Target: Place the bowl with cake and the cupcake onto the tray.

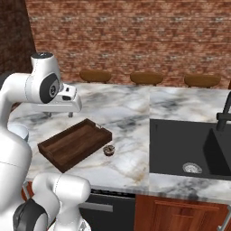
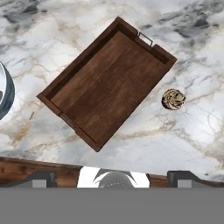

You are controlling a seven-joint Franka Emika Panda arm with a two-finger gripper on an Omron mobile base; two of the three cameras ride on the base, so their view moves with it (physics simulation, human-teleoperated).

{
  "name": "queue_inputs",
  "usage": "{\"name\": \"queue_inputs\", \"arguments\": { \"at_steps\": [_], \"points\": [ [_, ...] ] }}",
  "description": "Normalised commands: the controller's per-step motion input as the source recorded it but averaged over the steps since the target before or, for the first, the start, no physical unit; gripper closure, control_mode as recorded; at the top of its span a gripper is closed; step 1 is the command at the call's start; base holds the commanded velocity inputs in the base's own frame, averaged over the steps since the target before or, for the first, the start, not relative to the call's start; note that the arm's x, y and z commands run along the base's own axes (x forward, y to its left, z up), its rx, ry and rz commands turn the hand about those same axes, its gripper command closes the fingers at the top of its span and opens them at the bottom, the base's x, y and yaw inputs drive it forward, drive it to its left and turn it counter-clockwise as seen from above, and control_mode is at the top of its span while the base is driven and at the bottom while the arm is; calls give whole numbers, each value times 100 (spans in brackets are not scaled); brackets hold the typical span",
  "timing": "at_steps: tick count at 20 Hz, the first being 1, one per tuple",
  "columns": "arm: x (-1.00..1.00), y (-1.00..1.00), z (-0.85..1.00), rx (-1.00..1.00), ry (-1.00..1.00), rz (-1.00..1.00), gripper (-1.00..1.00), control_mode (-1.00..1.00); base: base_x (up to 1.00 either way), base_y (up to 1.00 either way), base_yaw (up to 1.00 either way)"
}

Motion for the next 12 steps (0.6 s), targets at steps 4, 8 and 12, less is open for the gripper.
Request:
{"name": "queue_inputs", "arguments": {
  "at_steps": [4, 8, 12],
  "points": [
    [0, 0, 0, 0, 0, 0, -100, 100, 42, 44, 0],
    [0, 0, 0, 0, 0, 0, -100, 100, 47, 19, -1],
    [0, 0, 0, 0, 0, 0, -100, 100, 15, 9, -2]
  ]
}}
